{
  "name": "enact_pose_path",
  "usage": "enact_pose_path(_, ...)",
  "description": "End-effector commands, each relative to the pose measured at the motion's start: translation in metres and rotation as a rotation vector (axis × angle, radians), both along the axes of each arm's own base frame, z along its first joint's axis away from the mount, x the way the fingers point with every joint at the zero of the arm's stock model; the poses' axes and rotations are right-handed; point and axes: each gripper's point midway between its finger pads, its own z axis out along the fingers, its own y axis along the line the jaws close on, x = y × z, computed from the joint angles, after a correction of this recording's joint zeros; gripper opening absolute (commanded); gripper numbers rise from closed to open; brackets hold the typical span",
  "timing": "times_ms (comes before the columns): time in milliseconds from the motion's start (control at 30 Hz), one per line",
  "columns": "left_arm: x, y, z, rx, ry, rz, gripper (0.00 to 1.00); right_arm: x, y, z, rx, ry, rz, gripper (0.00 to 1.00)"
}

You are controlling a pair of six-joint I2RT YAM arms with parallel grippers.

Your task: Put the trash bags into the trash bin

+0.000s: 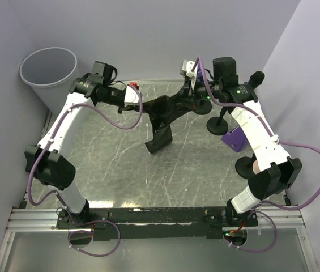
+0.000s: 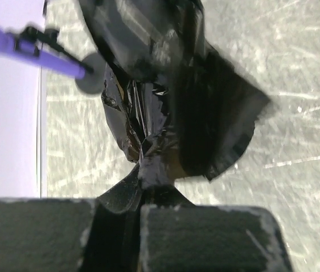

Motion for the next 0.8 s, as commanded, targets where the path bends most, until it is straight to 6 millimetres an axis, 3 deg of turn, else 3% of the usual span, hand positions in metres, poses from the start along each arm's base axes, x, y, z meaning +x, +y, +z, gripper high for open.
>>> enact_pose_path(0,0.001,0.036,0.019,0.011,-0.059,0.073,0.01,-0.005,-0.020,0.008,-0.008,-0.038,-0.009,0.00)
enact_pose_path(300,0.029,0.108,0.017,0.068,-0.066,0.255,0.01,-0.016,-0.041,-0.009,-0.051,-0.036,-0.035,0.00)
enact_pose_path(567,0.032,0.142,0.010,0.194,-0.158,0.248,0.01,-0.043,-0.061,-0.037,-0.226,-0.087,0.048,0.00)
enact_pose_path(767,0.044,0.152,0.010,0.265,-0.270,0.225,0.01,-0.051,-0.075,-0.055,-0.332,-0.157,0.080,0.00)
